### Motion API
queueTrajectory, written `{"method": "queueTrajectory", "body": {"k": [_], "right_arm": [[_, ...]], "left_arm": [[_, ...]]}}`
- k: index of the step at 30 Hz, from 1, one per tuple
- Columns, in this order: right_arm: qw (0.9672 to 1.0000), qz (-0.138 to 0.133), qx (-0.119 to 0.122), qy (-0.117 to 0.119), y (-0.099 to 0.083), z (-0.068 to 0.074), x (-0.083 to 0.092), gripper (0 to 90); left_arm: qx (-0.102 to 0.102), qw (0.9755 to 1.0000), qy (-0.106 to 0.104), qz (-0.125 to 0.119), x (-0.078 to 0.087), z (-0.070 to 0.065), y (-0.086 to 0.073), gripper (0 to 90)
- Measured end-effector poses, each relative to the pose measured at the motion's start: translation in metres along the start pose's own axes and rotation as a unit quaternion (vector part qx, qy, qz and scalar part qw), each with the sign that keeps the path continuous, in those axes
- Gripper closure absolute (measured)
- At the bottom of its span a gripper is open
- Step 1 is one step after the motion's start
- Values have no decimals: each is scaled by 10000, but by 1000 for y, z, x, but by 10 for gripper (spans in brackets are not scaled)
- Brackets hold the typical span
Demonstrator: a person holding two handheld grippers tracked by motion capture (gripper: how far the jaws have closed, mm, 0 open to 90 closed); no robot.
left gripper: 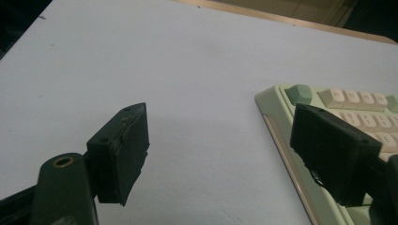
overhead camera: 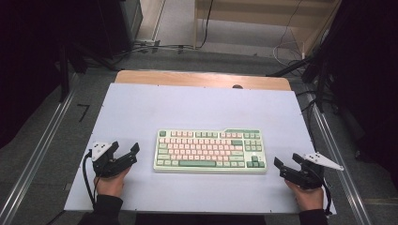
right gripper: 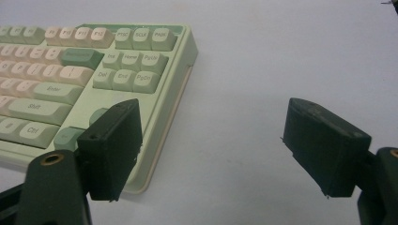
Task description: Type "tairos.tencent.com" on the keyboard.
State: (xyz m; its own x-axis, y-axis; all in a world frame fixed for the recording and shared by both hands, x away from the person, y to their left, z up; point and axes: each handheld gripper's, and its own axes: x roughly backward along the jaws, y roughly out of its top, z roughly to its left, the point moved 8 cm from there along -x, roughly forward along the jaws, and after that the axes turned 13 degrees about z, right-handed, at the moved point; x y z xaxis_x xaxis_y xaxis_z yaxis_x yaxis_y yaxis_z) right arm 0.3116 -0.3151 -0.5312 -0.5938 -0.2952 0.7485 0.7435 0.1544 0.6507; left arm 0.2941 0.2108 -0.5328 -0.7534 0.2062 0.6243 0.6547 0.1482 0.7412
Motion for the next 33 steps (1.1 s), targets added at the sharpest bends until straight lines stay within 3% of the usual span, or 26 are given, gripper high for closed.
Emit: {"method": "queueTrajectory", "body": {"k": [10,13,17,20,24,33], "right_arm": [[10000,7,1,-2,0,1,0,184],[10000,-3,3,2,0,1,0,184],[10000,10,13,-4,0,2,0,184],[10000,8,28,-5,0,2,0,183],[10000,27,13,-25,-1,1,-1,183],[10000,6,-49,-74,-6,-2,4,183]], "left_arm": [[18,10000,-20,39,1,-2,2,205],[-152,9999,-62,32,0,-12,2,226],[-124,9998,-113,59,0,-19,3,227],[-216,9993,-269,136,-2,-31,4,225],[-310,9989,-226,254,-6,-37,1,279],[-570,9967,-489,307,-15,-58,4,303]]}}
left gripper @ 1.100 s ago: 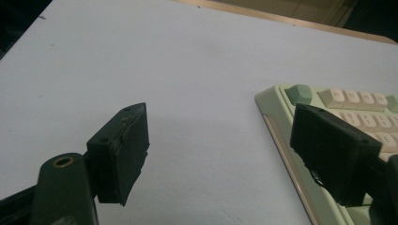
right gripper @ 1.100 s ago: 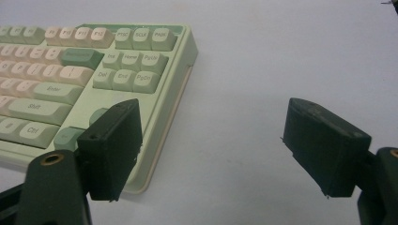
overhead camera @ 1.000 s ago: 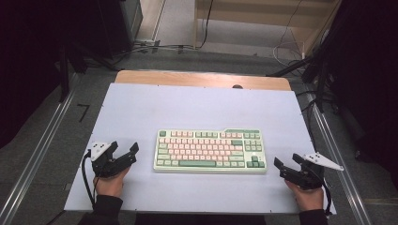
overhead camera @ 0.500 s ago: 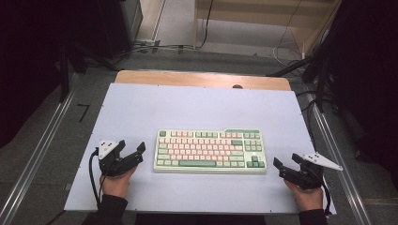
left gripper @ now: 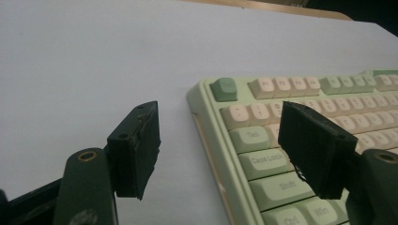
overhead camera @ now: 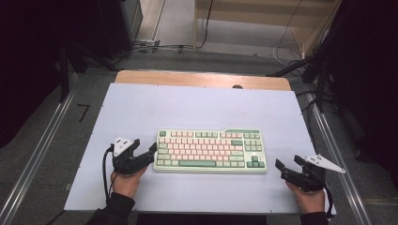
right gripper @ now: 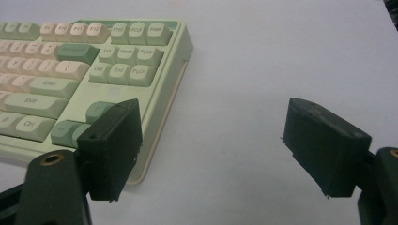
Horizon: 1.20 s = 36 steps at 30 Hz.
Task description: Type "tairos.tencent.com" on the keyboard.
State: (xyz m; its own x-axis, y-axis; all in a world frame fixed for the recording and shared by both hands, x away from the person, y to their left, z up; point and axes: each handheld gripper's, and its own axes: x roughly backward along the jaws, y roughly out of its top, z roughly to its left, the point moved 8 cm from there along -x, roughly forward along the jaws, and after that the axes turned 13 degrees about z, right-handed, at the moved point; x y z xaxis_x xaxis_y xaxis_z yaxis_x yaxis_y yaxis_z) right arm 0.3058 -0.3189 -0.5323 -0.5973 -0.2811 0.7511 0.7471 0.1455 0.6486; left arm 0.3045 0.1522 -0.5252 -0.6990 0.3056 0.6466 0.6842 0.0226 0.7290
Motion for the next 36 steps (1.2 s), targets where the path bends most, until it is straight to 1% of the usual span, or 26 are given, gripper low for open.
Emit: {"method": "queueTrajectory", "body": {"k": [1,3,6,8,9,10,11,12,14,15,17,18,19,20,21,23,24,25,27,28,29,31,32,34,36], "right_arm": [[10000,-12,-15,-15,-1,-1,1,183],[10000,-9,-40,-22,-2,-1,2,183],[9999,-21,-91,-53,-3,-3,3,183],[9999,-22,-94,-60,-3,-3,4,183],[9999,-35,-74,-66,-3,-3,4,183],[9999,-35,-74,-66,-3,-3,4,183],[10000,-26,-60,-64,-3,-2,3,183],[10000,-21,-44,-56,-3,-1,3,183],[10000,-18,-32,-56,-3,0,3,183],[10000,-20,-34,-51,-3,0,3,183],[10000,-16,-32,-56,-2,0,2,183],[10000,-16,-28,-54,-2,0,2,183],[10000,-20,-20,-60,-2,0,2,183],[10000,-20,-24,-60,-2,0,2,183],[10000,-17,-23,-63,-2,0,2,183],[10000,-10,-25,-56,-2,1,1,183],[10000,-9,-27,-49,-2,1,1,183],[10000,-14,-18,-48,-1,1,1,183],[10000,-14,-13,-45,-1,2,1,183],[10000,-8,-21,-38,-1,2,1,183],[10000,-16,-6,-38,-1,2,1,183],[10000,-16,-6,-33,0,2,1,183],[10000,-18,-8,-26,0,2,1,183],[10000,-16,-7,-25,0,2,1,183],[10000,-16,-8,-23,0,2,1,183]], "left_arm": [[-64,10000,-49,-22,-2,-5,3,303],[-97,9999,-65,-31,-3,-8,4,303],[-230,9996,-185,-26,-6,-18,9,304],[-265,9994,-217,-11,-7,-21,10,315],[-275,9993,-254,-7,-8,-24,11,349],[-317,9989,-332,13,-10,-27,12,349],[-358,9981,-494,79,-14,-34,12,455],[-358,9981,-494,79,-14,-34,12,523],[-495,9966,-637,164,-18,-42,12,642],[-577,9950,-790,189,-22,-50,14,688],[-669,9934,-890,259,-26,-57,15,774],[-669,9934,-890,259,-26,-57,15,808],[-731,9921,-974,315,-30,-64,17,848],[-778,9912,-1005,359,-32,-67,18,872],[-778,9912,-1005,359,-32,-67,18,893],[-813,9900,-1074,409,-36,-73,19,900],[-852,9887,-1124,516,-41,-79,18,900],[-882,9879,-1142,577,-44,-81,18,900],[-897,9876,-1137,614,-46,-84,17,900],[-906,9871,-1144,655,-49,-86,17,900],[-931,9860,-1178,722,-53,-90,18,900],[-933,9858,-1184,734,-55,-92,18,900],[-950,9851,-1201,779,-58,-95,18,900],[-990,9843,-1185,859,-62,-99,17,900],[-1014,9839,-1177,878,-64,-100,17,900]]}}
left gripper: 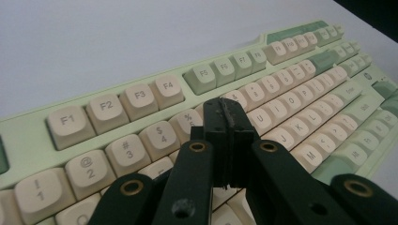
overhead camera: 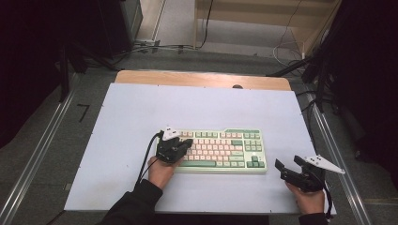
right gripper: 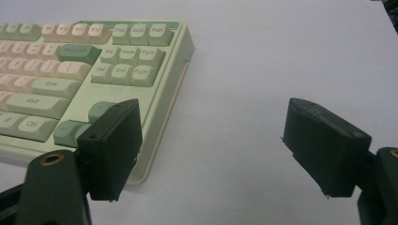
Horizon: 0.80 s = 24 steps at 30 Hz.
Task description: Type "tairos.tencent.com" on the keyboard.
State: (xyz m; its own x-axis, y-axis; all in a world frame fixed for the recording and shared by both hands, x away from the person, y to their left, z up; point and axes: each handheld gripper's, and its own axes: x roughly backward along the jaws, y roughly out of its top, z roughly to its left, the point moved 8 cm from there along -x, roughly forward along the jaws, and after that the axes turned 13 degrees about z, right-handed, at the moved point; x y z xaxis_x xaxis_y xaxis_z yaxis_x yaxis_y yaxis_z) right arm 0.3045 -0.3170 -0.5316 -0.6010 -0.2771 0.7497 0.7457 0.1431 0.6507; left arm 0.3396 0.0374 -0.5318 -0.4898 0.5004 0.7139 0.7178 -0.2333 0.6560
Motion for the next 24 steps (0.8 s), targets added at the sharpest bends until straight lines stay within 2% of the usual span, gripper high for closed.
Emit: {"method": "queueTrajectory", "body": {"k": [7,8,24], "right_arm": [[10000,-12,9,4,0,0,0,183],[10000,-17,15,7,1,0,0,183],[10000,-21,31,25,1,1,0,183]], "left_arm": [[-70,9999,42,153,-11,-5,3,900],[-92,9997,99,210,-13,-5,2,900],[-67,9994,115,326,-15,-5,-1,900]]}}
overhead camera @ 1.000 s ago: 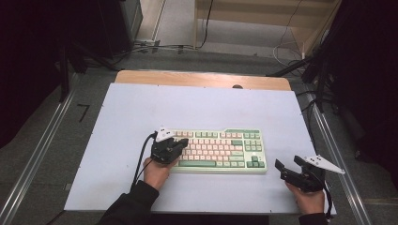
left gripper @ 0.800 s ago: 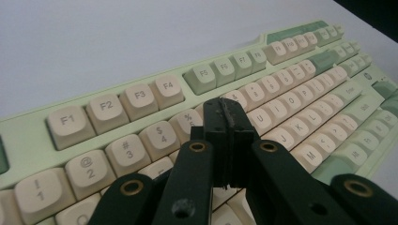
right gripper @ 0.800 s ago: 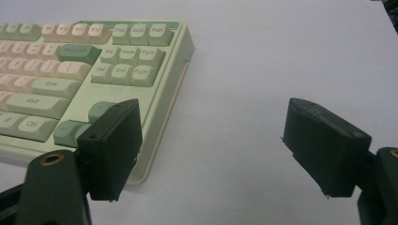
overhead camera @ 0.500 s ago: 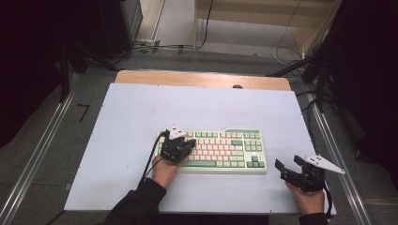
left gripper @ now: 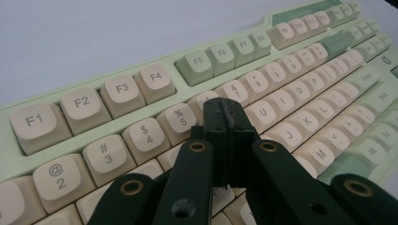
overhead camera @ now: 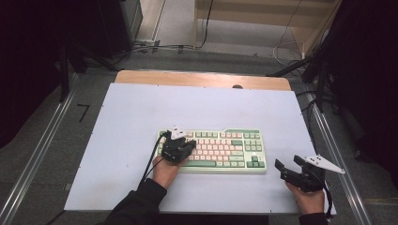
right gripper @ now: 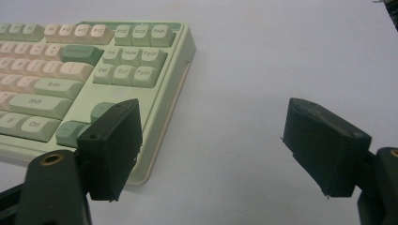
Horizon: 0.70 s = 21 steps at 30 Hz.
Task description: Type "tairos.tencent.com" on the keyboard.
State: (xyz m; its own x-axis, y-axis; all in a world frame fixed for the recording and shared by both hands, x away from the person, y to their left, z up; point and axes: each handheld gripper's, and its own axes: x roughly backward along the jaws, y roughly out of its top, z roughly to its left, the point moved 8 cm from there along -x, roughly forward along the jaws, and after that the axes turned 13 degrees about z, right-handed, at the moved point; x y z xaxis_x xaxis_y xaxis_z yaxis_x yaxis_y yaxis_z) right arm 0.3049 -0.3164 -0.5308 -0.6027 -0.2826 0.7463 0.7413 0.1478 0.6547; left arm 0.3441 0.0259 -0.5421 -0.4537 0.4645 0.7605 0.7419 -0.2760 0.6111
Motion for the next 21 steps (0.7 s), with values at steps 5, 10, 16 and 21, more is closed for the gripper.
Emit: {"method": "queueTrajectory", "body": {"k": [5,10,16,21], "right_arm": [[10000,-11,-1,8,0,0,1,184],[10000,-14,-8,20,0,0,1,183],[10000,-32,-2,33,2,-1,1,183],[10000,-53,47,67,3,1,2,183]], "left_arm": [[67,9991,-281,-317,12,-5,7,685],[137,9989,-183,-404,19,-3,8,402],[135,9990,-87,-406,27,-2,6,294],[163,9988,-21,-458,40,4,-2,294]]}}
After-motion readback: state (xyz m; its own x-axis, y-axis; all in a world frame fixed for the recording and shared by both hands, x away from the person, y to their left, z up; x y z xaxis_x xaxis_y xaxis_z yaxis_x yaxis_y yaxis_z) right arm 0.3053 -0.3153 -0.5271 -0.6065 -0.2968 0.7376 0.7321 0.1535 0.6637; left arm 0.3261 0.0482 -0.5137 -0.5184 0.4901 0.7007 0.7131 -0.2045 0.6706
